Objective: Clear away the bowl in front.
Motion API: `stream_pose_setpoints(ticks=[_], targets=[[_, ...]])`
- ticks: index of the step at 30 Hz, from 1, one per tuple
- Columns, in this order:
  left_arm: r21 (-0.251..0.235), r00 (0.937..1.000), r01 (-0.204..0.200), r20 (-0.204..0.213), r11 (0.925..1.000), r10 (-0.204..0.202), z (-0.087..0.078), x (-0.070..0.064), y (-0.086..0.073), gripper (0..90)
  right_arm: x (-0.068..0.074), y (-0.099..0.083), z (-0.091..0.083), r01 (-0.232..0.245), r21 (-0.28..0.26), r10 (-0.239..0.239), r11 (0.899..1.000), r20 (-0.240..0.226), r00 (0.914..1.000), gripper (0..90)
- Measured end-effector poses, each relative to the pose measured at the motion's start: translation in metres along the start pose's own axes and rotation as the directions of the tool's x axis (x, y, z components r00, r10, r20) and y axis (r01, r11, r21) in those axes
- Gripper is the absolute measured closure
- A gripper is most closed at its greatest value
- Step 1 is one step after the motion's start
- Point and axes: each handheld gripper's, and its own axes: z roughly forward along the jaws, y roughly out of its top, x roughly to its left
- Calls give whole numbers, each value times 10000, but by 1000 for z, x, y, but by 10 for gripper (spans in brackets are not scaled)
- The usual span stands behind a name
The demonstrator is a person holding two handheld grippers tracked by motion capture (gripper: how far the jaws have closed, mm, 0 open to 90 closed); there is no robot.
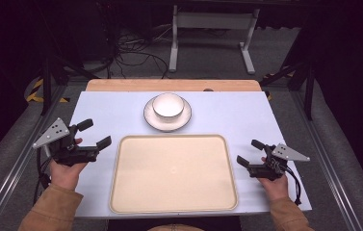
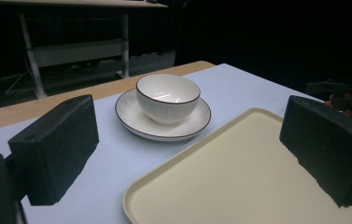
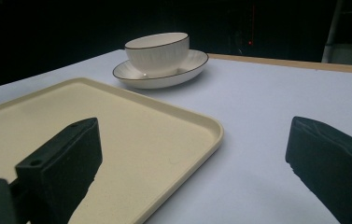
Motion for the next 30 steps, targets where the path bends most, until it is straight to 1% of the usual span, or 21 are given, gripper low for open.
stream_pose_setpoints(ticks=[4,6,9,10,13,14,15,16,17,18,21,22,24,26,28,30], targets=[[-36,9999,-115,6,9999,115,0,1,5,48,0,0,0,4,4,-4,10000,-19,10000,42],[-138,9999,-159,-27,9998,159,1,1,7,50,0,0,0,-5,2,5,10000,-29,10000,43],[-221,9999,-15,130,9998,17,2,2,10,56,0,0,0,-24,4,24,10000,-26,10000,42],[-255,9998,126,172,9996,-122,3,2,11,56,0,0,0,-25,5,25,10000,-25,10000,42],[-232,9995,284,121,9993,-281,4,2,14,46,0,0,0,-18,3,18,10000,-23,10000,42],[-232,9995,284,121,9993,-281,4,2,14,47,0,0,0,-18,3,18,10000,-23,10000,42],[-197,9996,272,18,9994,-272,5,2,16,47,0,0,0,-18,1,18,10000,-27,10000,42],[-173,9998,194,-24,9997,-194,6,3,18,49,0,0,0,-29,2,29,10000,-40,10000,42],[32,9998,118,-147,9999,-117,7,3,20,59,0,0,0,-32,3,32,10000,-46,10000,43],[66,9998,46,-194,10000,-45,8,3,22,62,0,0,0,-35,1,35,10000,-46,10000,42],[77,9999,3,-145,10000,-2,10,5,26,62,0,0,0,-32,1,32,10000,-48,10000,42],[39,9999,-80,-121,10000,80,11,5,29,62,0,0,0,-34,0,34,10000,-49,10000,42],[149,9995,-282,-147,9995,285,14,4,32,66,0,0,0,-31,-1,31,10000,-67,10000,42],[268,9990,-454,-39,9986,455,19,3,36,56,0,0,0,-18,-53,17,10000,-124,9999,42],[284,9985,-539,123,9981,536,23,1,40,60,0,0,0,-12,-42,12,10000,-124,9999,42],[297,9982,-541,285,9981,532,28,-2,44,62,0,0,0,-18,-44,18,10000,-122,9999,42]])
